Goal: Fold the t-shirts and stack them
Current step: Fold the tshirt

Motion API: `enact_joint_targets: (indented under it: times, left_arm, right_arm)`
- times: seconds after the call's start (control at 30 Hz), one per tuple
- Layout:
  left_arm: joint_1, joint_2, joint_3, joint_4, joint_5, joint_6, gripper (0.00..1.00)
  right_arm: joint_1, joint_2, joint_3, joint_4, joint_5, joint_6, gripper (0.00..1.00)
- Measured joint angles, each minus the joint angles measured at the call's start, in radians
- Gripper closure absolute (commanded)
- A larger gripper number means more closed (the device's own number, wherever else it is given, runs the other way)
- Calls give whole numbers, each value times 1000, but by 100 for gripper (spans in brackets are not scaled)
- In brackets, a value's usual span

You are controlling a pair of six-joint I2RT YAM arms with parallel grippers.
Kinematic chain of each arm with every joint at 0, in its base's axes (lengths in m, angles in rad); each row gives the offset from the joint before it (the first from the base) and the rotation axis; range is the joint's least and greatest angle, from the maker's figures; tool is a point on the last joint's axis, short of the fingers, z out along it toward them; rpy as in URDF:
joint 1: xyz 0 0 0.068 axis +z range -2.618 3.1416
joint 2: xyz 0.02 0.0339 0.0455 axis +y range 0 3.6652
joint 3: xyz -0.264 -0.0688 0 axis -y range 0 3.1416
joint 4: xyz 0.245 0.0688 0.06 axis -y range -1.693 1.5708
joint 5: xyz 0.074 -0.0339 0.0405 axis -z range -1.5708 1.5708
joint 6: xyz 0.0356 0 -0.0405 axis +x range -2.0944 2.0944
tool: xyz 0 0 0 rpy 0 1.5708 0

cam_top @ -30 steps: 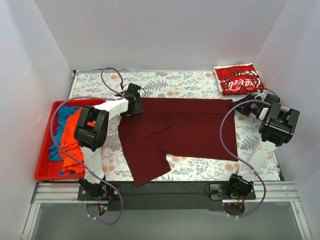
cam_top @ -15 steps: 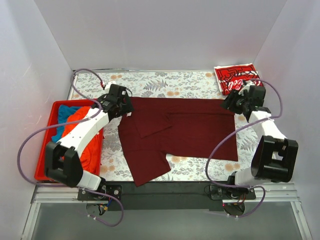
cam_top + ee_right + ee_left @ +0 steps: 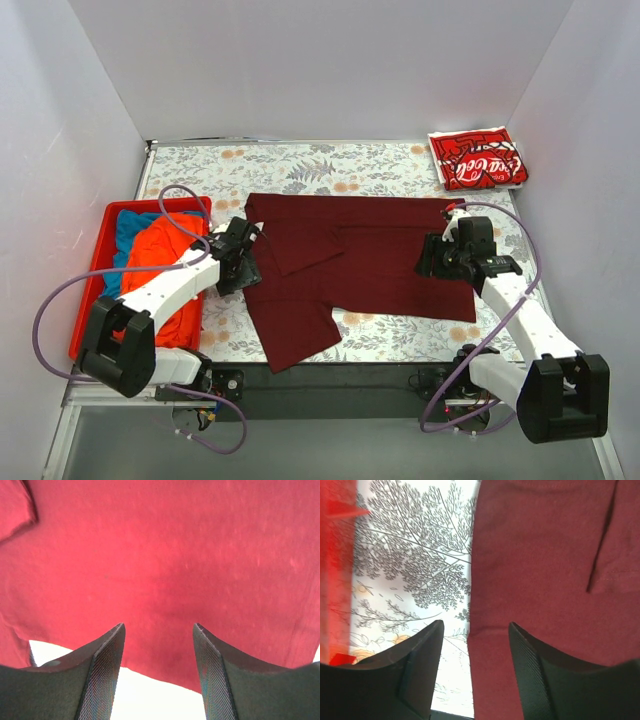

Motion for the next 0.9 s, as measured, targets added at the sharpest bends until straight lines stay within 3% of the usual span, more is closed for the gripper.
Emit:
enact_joint_targets:
  times: [0.27,0.6,0.87,0.9]
  left_arm:
    - [-16,47,-38,15,17,-43,54]
    - [-23,103,-80,74,33,-76,60]
    - [-29,74,-109,109,33,-83,99]
    - [-29,69,-114,116,33,-82,100]
  right_arm:
    - [2,-91,-82,-27,22,-18,37]
    - [2,-94,-89,-31,23,-29,37]
    - [2,-103,-89,-43,38,-28,38]
    - [2,-107,-89,-48,40,-27,38]
